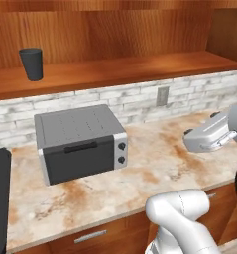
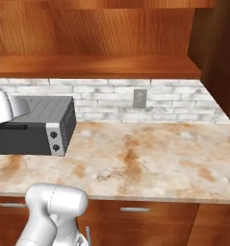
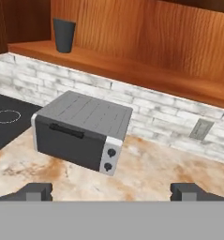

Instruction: There is a bowl on the dining counter. Grab a lemon wedge from the fridge and place it in the bowl. Then get the liquor bottle and glass cup from the cabinet and place them next to the bowl.

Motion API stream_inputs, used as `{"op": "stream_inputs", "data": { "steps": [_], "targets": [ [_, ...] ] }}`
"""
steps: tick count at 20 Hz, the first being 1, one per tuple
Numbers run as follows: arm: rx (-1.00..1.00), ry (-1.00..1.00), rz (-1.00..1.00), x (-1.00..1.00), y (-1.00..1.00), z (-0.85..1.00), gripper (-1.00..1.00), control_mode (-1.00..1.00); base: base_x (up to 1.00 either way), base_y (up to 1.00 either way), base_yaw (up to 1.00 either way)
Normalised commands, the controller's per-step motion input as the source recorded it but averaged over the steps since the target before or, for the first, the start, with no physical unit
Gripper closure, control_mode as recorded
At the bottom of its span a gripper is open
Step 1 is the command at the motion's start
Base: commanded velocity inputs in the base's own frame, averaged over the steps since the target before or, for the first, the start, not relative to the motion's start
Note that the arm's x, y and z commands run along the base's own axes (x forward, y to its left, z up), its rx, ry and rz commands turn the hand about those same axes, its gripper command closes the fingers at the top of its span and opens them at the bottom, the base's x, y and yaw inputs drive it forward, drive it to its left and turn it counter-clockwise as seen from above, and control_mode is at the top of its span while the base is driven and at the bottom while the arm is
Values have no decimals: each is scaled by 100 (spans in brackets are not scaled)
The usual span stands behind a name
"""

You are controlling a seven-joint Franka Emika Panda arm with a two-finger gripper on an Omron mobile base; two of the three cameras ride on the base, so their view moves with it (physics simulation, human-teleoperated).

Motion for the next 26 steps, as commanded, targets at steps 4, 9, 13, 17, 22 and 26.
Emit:
{"op": "stream_inputs", "data": {
  "steps": [4,9,13,17,22,26],
  "targets": [
    [-1,8,0,22,7,0,-100,-100,58,21,-4],
    [0,-4,50,58,15,0,-100,-100,0,0,0],
    [-1,-23,74,20,6,3,-100,-100,0,0,0],
    [-14,-24,58,8,40,18,-100,-100,0,0,0],
    [-24,-25,36,-8,58,18,-100,-100,0,0,0],
    [-25,-35,31,-49,33,0,-100,-100,0,0,0]
  ]
}}
